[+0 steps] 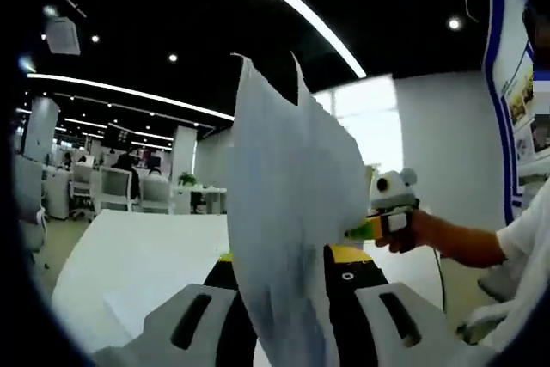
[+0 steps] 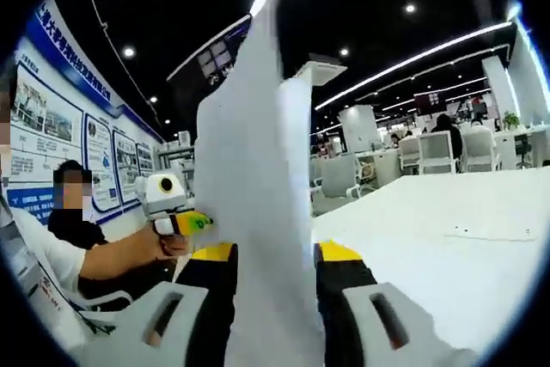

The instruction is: Organize the stack of printing papers by aligning and flattening the scattered papers on the table

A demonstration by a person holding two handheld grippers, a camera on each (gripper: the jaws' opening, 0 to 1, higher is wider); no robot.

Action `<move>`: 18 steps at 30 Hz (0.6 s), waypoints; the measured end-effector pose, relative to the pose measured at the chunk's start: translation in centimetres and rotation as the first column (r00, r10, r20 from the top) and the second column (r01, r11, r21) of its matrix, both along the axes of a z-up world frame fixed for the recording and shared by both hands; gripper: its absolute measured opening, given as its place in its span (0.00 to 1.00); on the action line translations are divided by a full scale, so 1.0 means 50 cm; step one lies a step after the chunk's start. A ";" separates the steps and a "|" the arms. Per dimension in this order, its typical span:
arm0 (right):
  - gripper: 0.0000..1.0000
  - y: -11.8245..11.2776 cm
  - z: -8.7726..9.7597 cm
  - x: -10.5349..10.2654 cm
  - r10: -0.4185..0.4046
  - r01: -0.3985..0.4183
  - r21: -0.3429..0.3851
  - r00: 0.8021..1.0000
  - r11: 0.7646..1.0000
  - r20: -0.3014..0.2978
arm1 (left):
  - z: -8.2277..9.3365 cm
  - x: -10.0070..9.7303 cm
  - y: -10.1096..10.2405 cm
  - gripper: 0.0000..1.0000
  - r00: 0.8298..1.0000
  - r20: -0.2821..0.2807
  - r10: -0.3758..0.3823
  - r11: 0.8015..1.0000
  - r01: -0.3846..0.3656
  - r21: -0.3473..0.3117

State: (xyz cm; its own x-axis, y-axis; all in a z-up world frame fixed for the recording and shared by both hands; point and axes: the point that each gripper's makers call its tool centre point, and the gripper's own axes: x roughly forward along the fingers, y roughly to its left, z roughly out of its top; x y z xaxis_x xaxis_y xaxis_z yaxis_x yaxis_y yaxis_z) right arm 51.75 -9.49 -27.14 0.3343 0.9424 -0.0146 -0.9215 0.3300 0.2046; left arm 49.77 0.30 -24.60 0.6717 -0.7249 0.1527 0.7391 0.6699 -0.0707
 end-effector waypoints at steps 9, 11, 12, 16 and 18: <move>0.48 0.015 0.031 -0.016 -0.001 -0.002 0.042 0.998 0.999 0.067 | -0.011 -0.016 -0.013 0.34 1.000 0.015 0.012 0.999 -0.013 0.036; 0.37 0.019 0.025 -0.021 0.014 -0.016 0.035 0.998 0.999 0.063 | -0.015 -0.016 -0.020 0.27 1.000 0.016 0.003 0.999 -0.004 0.045; 0.27 0.019 0.022 -0.026 0.025 -0.027 0.024 0.997 0.999 0.073 | -0.015 -0.018 -0.024 0.23 1.000 0.020 -0.004 0.999 0.003 0.052; 0.00 0.015 0.028 -0.031 0.051 -0.054 0.026 0.995 0.998 0.089 | -0.003 -0.030 -0.038 0.06 0.997 0.054 -0.054 0.996 0.050 0.078; 0.00 0.003 0.070 -0.034 0.055 -0.060 0.103 0.997 0.993 0.057 | 0.040 -0.033 -0.040 0.06 0.994 0.071 -0.081 0.995 0.076 0.068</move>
State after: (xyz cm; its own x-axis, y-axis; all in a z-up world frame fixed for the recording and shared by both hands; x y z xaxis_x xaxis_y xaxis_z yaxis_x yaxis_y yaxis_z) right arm 50.07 -9.33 -23.63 0.2770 0.9555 0.1015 -0.9490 0.2555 0.1848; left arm 48.14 -1.71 -22.62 0.6008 -0.7851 0.1506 0.7913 0.6108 0.0278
